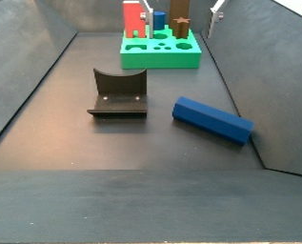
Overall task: Pick up the hexagon object. Move up. Place the hexagon object on the fixture. Regrasp the hexagon object. Move to above the board. Insert the hexagon object.
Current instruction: Pick up the hexagon object.
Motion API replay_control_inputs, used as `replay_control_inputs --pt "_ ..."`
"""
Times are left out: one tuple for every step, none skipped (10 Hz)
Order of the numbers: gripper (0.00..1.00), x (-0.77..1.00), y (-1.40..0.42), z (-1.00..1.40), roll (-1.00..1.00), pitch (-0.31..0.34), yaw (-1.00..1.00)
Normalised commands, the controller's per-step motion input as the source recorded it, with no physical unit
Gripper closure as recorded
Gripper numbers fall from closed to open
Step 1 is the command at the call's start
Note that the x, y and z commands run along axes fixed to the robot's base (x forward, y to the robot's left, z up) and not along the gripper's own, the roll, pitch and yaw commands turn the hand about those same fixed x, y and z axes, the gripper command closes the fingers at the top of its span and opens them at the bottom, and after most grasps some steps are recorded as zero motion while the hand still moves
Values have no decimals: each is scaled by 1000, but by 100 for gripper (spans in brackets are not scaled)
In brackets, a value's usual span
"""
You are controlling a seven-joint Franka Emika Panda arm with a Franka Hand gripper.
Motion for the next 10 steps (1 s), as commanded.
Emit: replay_control_inputs --pt "0 -34 40 0 0 0 0" --pt "0 -209 249 -177 -103 -3 0" --pt "0 -463 237 -380 -130 -39 606" --pt "0 -103 134 -557 -120 -69 937" --pt "0 0 23 -623 -96 -97 991" --pt "0 0 31 -637 -99 -121 991" --pt "0 0 97 -651 -106 -179 994" --pt "0 0 137 -711 -81 -166 983" --pt "0 0 189 -800 -31 -150 957" --pt "0 -137 57 -851 0 -163 871"
